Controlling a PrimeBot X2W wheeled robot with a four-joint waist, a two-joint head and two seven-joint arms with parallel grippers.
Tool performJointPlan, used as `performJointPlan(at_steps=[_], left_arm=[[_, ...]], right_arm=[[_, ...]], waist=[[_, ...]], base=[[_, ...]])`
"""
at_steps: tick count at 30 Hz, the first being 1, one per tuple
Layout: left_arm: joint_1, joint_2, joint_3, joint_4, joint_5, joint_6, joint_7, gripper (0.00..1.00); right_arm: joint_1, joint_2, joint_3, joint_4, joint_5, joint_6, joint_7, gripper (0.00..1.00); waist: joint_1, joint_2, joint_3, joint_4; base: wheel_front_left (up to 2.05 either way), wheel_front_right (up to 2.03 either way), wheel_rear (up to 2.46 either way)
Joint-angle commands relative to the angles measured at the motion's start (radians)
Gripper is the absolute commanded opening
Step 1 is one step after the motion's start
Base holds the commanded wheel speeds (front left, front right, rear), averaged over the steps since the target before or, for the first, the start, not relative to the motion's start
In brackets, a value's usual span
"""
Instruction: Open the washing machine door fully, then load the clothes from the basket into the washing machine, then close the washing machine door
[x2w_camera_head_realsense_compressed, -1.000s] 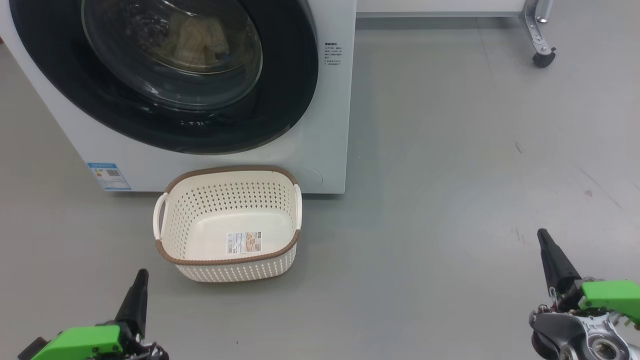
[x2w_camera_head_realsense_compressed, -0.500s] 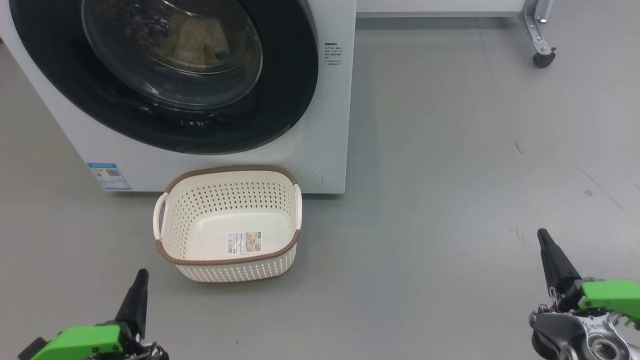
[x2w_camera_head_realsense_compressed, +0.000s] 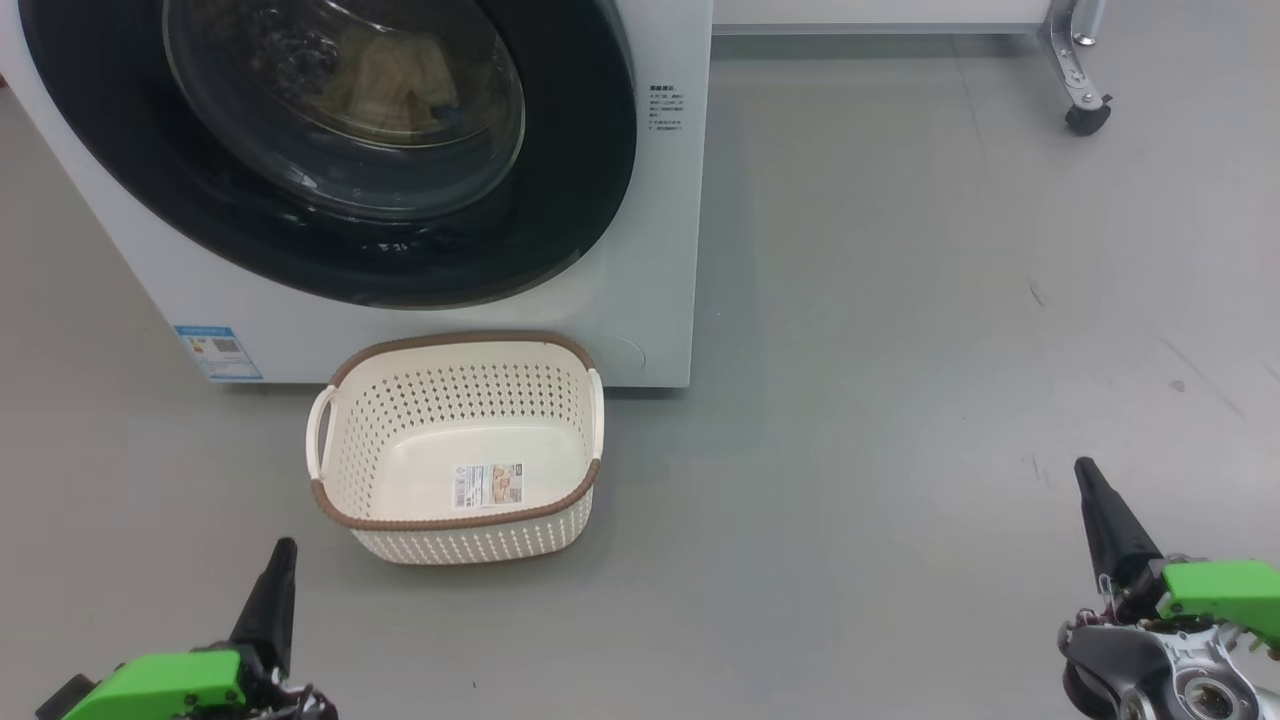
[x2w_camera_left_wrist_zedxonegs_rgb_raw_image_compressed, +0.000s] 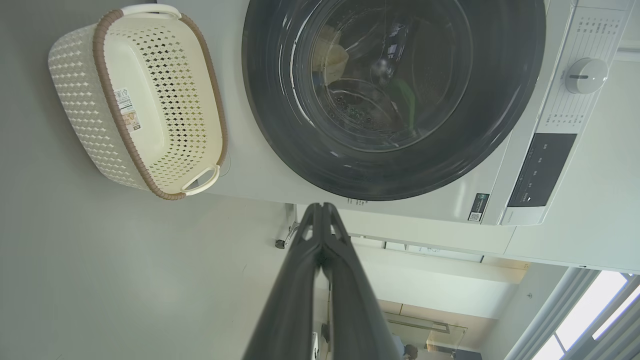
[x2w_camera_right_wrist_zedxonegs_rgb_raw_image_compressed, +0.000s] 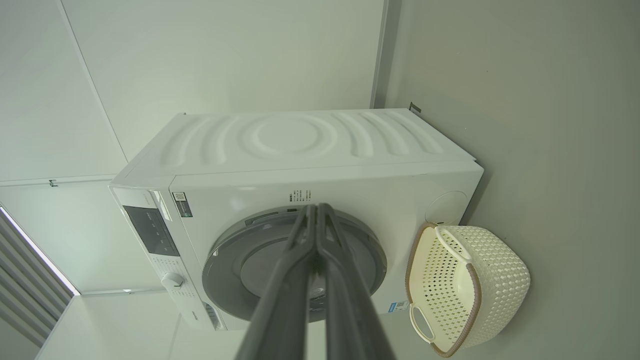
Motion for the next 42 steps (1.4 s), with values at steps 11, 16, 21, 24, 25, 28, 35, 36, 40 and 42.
performJointPlan(at_steps=[11,16,21,24,25,28,35,36,40,42], left_arm=[[-0.048,0.010,0.036,-0.037,-0.005,-0.001,0.007,0.00],[-0.048,0.010,0.036,-0.037,-0.005,-0.001,0.007,0.00],[-0.048,0.010,0.036,-0.037,-0.005,-0.001,0.007,0.00],[-0.048,0.010,0.036,-0.037,-0.005,-0.001,0.007,0.00],[-0.048,0.010,0.036,-0.037,-0.005,-0.001,0.007,0.00],[-0.048,0.010,0.036,-0.037,-0.005,-0.001,0.007,0.00],[-0.048,0.010,0.036,-0.037,-0.005,-0.001,0.007,0.00],[-0.048,0.010,0.036,-0.037,-0.005,-0.001,0.007,0.00],[-0.048,0.010,0.036,-0.037,-0.006,-0.001,0.007,0.00],[-0.048,0.010,0.036,-0.037,-0.006,-0.001,0.007,0.00]], right_arm=[[-0.060,-0.004,0.015,-0.038,0.007,-0.003,0.006,0.00],[-0.060,-0.004,0.015,-0.038,0.007,-0.003,0.006,0.00],[-0.060,-0.004,0.015,-0.038,0.007,-0.003,0.006,0.00],[-0.060,-0.004,0.015,-0.038,0.007,-0.003,0.006,0.00],[-0.060,-0.004,0.015,-0.038,0.007,-0.003,0.006,0.00],[-0.060,-0.004,0.015,-0.038,0.007,-0.003,0.006,0.00],[-0.060,-0.004,0.015,-0.038,0.007,-0.003,0.006,0.00],[-0.060,-0.004,0.015,-0.038,0.007,-0.003,0.006,0.00],[-0.060,-0.004,0.015,-0.038,0.007,-0.003,0.006,0.00],[-0.060,-0.004,0.015,-0.038,0.007,-0.003,0.006,0.00]], waist=[[0.0000,0.0000,0.000,0.000],[0.0000,0.0000,0.000,0.000],[0.0000,0.0000,0.000,0.000],[0.0000,0.0000,0.000,0.000],[0.0000,0.0000,0.000,0.000],[0.0000,0.0000,0.000,0.000],[0.0000,0.0000,0.000,0.000],[0.0000,0.0000,0.000,0.000],[0.0000,0.0000,0.000,0.000],[0.0000,0.0000,0.000,0.000]], base=[[0.00,0.00,0.00],[0.00,0.00,0.00],[0.00,0.00,0.00],[0.00,0.00,0.00],[0.00,0.00,0.00],[0.00,0.00,0.00],[0.00,0.00,0.00],[0.00,0.00,0.00],[0.00,0.00,0.00],[0.00,0.00,0.00]])
